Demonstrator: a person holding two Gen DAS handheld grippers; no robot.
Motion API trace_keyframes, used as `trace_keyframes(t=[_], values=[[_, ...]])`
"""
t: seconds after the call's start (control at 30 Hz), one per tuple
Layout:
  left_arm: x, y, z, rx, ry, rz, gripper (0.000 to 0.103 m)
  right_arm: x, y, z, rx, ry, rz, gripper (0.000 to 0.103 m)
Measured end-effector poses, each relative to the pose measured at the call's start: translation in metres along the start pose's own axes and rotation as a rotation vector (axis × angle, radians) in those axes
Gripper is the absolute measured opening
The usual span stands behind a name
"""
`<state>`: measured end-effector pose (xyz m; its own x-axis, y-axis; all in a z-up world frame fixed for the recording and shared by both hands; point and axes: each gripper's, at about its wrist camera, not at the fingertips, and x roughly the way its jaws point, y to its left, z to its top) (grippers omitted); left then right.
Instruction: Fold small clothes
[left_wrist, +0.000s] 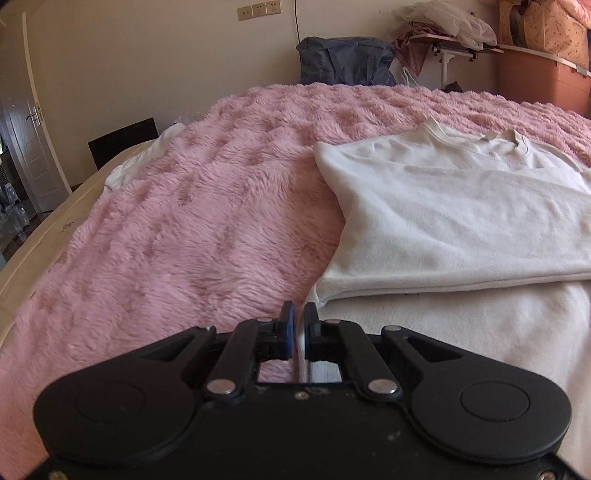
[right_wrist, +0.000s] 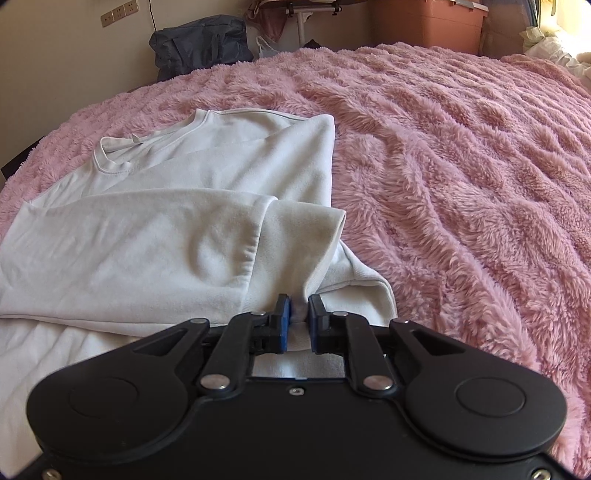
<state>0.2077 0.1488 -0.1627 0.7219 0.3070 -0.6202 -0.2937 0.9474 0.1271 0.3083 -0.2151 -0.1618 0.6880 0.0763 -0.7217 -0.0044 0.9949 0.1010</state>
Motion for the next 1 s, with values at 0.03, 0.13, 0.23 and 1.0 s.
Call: trace_keyframes(t=[0.03,0.13,0.23,1.0], values=[[-0.010,0.002,0.004,-0.014,-0.029,0.005,0.005,-0.002,-0.001,0.001,0.009,-0.005,-0.007,0.011],[-0.037,0.004,0.018,-0.050,-0.127,0.020,0.007,-0.015,-0.004,0.004,0.041,-0.047,-0.018,0.012],[-0.043,0.000,0.036,-0.090,-0.179,-0.084,0.008,-0.027,-0.002,0.009,0.053,-0.106,-0.004,0.013],[0.056,-0.033,0.036,-0.223,0.006,-0.191,0.015,0.026,0.002,0.021,0.053,-0.075,-0.020,0.012]])
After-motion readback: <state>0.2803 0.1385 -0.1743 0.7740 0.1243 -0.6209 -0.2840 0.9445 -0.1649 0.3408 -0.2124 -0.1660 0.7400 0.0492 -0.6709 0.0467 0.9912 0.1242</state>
